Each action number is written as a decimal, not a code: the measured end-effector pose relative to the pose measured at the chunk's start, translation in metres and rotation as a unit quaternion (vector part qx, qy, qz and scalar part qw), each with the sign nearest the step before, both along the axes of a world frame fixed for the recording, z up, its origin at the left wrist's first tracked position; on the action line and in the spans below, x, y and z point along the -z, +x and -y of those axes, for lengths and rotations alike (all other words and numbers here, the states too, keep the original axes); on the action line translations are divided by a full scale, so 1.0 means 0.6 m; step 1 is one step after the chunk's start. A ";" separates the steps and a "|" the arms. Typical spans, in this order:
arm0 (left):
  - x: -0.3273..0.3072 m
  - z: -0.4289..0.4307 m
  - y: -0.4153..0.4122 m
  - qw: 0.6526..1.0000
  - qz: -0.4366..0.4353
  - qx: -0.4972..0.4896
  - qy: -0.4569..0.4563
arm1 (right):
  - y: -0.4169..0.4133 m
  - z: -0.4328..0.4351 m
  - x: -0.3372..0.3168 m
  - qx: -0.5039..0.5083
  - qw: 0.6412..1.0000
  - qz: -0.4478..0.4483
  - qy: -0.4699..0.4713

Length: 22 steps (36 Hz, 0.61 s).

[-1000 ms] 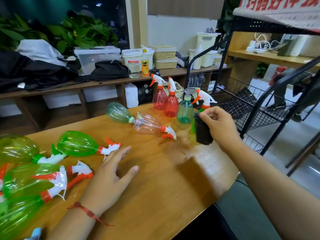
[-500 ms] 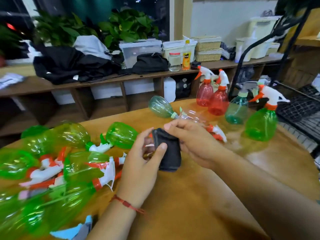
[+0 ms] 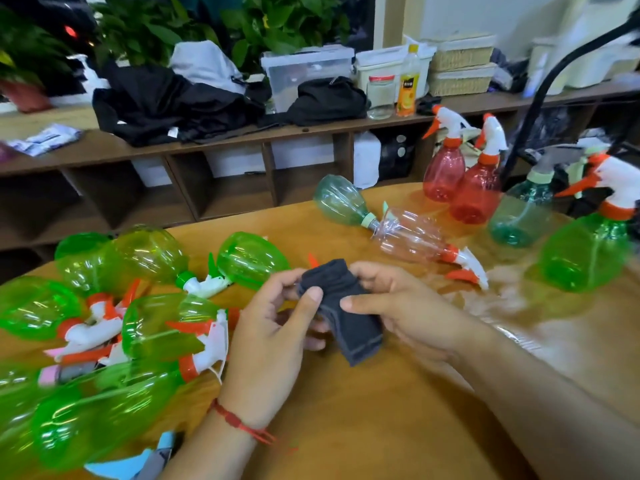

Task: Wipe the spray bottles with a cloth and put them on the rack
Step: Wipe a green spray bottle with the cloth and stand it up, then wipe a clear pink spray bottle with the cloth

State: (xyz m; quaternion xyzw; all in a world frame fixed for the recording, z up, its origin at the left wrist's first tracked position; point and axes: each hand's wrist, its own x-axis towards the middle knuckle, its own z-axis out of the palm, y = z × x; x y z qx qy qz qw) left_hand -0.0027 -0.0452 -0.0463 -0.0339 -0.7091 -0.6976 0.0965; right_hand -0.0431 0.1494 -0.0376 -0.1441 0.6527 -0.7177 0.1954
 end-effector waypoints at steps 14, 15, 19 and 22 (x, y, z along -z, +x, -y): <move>-0.031 -0.007 0.001 0.964 0.020 0.008 -0.265 | -0.032 -0.060 -0.016 0.153 0.968 0.121 -0.157; -0.038 -0.005 -0.003 0.960 0.019 0.009 -0.279 | -0.032 -0.064 -0.020 0.149 0.967 0.129 -0.158; -0.064 -0.003 -0.034 0.933 -0.006 0.028 -0.360 | -0.039 -0.085 -0.027 0.181 0.975 0.093 -0.093; -0.089 -0.022 -0.069 0.884 -0.048 0.067 -0.460 | -0.036 -0.100 -0.036 0.224 0.973 0.045 -0.037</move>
